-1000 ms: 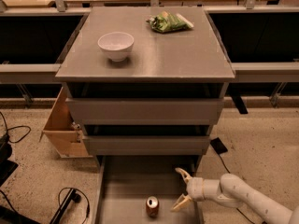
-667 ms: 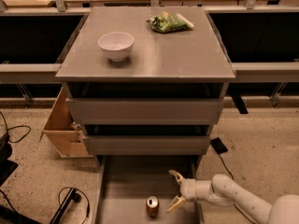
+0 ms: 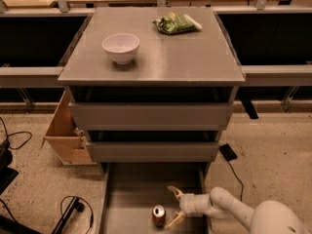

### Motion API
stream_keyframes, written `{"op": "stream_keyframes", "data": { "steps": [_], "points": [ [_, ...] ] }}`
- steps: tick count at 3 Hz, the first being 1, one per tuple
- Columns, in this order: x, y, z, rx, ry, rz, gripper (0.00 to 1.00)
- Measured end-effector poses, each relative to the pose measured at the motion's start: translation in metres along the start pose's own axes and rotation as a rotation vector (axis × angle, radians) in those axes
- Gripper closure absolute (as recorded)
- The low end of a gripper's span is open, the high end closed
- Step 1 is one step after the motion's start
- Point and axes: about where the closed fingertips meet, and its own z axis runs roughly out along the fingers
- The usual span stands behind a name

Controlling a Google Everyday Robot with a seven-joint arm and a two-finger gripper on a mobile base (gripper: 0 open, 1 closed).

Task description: Pick coke can from bottom drawer and place on counter

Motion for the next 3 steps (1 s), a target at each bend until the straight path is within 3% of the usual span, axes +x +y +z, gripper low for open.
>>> {"op": "stream_keyframes", "data": {
  "steps": [1,2,3],
  "points": [
    [0.016,0.004,0.017,-0.025,-0.016,0.023,0.0],
    [0.017,0.013,0.029,-0.051,-0.037,0.029,0.14],
    [0.004,0.025,0.039,-0.076,-0.057,0.018,0.37]
  ]
}}
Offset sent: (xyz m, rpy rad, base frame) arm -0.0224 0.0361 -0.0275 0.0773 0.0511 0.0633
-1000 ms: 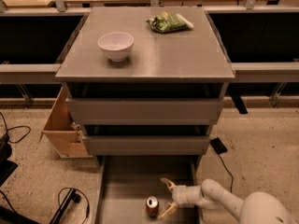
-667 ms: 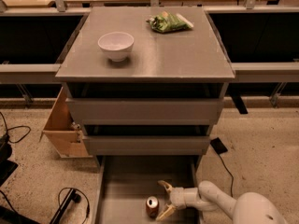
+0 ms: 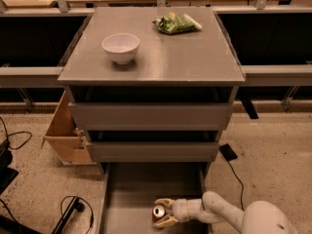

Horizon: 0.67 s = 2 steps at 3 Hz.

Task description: Pick coke can from bottom drawer and place on counter

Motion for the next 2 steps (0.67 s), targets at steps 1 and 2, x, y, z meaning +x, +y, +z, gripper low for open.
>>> {"op": "stream_keyframes", "data": {
  "steps": [1,2],
  "points": [
    [-0.015,0.015,0.015,-0.033,-0.022,-0.009,0.6],
    [-0.019,0.023,0.029,-0.058,-0.032,-0.002,0.84]
  ]
}}
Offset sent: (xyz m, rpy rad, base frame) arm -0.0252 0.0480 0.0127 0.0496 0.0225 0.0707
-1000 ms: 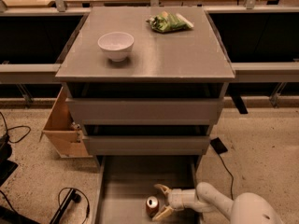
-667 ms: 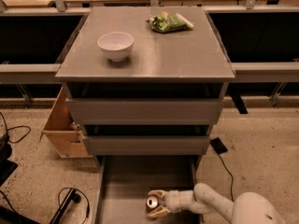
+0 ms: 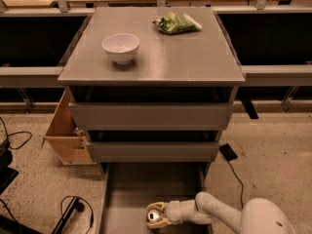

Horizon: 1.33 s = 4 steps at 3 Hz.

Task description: Pick coke can from bottom drawer and place on counter

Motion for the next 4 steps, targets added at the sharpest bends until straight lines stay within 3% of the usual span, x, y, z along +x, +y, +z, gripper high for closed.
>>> {"op": "stream_keyframes", "data": {
  "steps": [1,2,3,4],
  "points": [
    [0.0,0.001,0.009,-0.014,-0.002,0.007,1.0],
    [-0.06,-0.004,-0.028,-0.025,-0.012,-0.051,1.0],
    [-0.137,-0.002,-0.068,-0.037,0.012,-0.107,1.0],
    [-0.216,-0.013,-0.112,-0.02,0.059,-0.123,1.0]
  ]
}}
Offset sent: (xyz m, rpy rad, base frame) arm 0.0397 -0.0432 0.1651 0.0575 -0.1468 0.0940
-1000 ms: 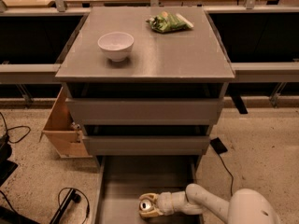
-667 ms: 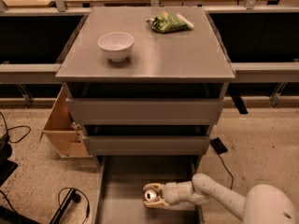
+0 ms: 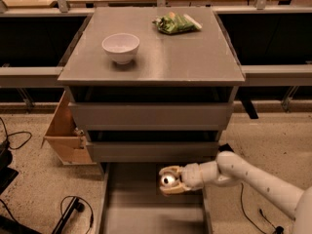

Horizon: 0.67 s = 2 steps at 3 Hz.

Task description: Pick coke can from bottom drawer and place on counter

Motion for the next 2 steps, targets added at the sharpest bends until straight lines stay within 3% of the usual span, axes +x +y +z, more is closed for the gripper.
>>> {"op": "stream_keyframes", "data": {
  "steps": [1,2],
  "points": [
    [-0.078,-0.037,-0.055,0.02,0.053,0.001,1.0],
    [-0.138,-0.076,-0.101,0.049,0.104,0.036,1.0]
  ]
}}
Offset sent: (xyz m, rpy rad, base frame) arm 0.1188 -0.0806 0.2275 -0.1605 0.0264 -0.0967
